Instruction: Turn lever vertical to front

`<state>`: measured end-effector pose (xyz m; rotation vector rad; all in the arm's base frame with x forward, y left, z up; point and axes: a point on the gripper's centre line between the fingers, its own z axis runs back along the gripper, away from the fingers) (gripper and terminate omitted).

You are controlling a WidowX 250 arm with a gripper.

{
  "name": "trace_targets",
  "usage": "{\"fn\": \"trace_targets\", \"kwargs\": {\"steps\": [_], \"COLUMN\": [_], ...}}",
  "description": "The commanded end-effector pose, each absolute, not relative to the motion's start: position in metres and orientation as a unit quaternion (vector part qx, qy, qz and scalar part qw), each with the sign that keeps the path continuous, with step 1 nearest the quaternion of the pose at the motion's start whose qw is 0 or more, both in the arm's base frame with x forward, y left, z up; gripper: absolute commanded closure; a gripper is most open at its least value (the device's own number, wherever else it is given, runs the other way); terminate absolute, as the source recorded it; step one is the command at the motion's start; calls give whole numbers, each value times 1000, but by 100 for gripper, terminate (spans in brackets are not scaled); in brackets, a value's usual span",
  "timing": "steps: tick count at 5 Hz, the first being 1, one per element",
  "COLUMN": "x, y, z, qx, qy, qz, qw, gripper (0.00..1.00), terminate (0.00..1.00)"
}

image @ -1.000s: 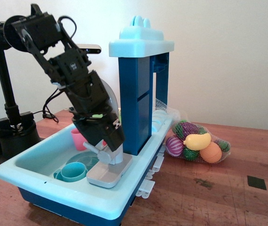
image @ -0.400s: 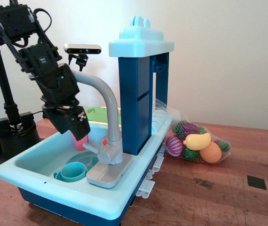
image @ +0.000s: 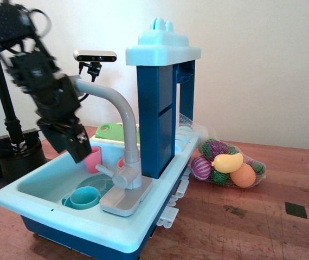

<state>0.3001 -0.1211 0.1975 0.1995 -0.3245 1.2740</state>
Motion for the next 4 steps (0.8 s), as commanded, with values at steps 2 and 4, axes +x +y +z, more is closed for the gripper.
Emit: {"fn": "trace_targets", "kwargs": {"steps": [2,4], "x": [255,255], "y": [-137,-137], "z": [280,280], "qx": [67,67], "qy": [-209,-209], "qz": [653,653], "qw": [725,725], "gripper": [0,0], "terminate": [0,0]}}
